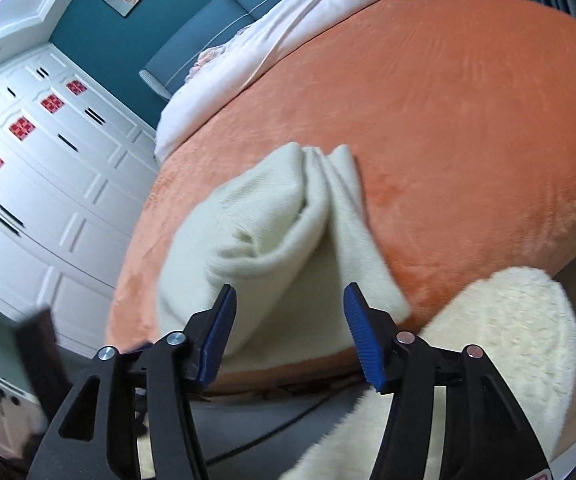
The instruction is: Fold small clothes
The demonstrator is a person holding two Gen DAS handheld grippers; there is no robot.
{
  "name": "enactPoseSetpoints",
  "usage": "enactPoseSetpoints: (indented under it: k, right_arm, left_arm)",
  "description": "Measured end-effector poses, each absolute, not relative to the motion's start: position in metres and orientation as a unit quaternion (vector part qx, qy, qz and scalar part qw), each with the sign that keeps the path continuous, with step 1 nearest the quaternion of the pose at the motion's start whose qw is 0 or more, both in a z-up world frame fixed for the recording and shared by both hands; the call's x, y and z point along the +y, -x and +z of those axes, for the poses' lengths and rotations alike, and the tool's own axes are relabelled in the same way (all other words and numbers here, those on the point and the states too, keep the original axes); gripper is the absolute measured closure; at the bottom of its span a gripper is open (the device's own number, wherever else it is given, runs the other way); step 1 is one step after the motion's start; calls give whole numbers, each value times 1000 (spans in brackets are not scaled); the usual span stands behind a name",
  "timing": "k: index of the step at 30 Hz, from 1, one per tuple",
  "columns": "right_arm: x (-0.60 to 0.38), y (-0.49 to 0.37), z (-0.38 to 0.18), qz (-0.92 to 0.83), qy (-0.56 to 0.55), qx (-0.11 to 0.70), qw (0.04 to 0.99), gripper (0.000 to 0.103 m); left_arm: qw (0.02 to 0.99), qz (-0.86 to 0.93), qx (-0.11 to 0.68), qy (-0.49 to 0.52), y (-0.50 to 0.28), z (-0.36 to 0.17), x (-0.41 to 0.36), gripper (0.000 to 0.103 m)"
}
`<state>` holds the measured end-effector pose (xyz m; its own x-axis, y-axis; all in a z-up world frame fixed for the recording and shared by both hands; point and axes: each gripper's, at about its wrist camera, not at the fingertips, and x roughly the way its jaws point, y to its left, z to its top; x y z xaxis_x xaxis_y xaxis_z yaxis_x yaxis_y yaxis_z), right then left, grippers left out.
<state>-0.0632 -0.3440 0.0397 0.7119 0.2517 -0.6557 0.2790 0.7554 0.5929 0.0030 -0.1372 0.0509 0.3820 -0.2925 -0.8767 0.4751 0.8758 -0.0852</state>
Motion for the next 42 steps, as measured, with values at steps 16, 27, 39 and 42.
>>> enactPoseSetpoints:
  k: [16,27,39,42]
  right_arm:
    - [-309,24,100,-6,-276,328,903,89]
    - [-330,18,11,-94,-253,474,838,87]
    - [-311,67,62,-114,-149,407,894,73]
    - [-281,56,87,-43,-138,374,916,79]
  left_arm:
    - [817,-232,523,-71,-24,23,-107,72]
    - [792,-207,572,-60,-31,0,-112,78]
    - [824,-195,530,-39,-6,65,-62,54]
    - [838,-166,520,-22,-15,77,-55,54]
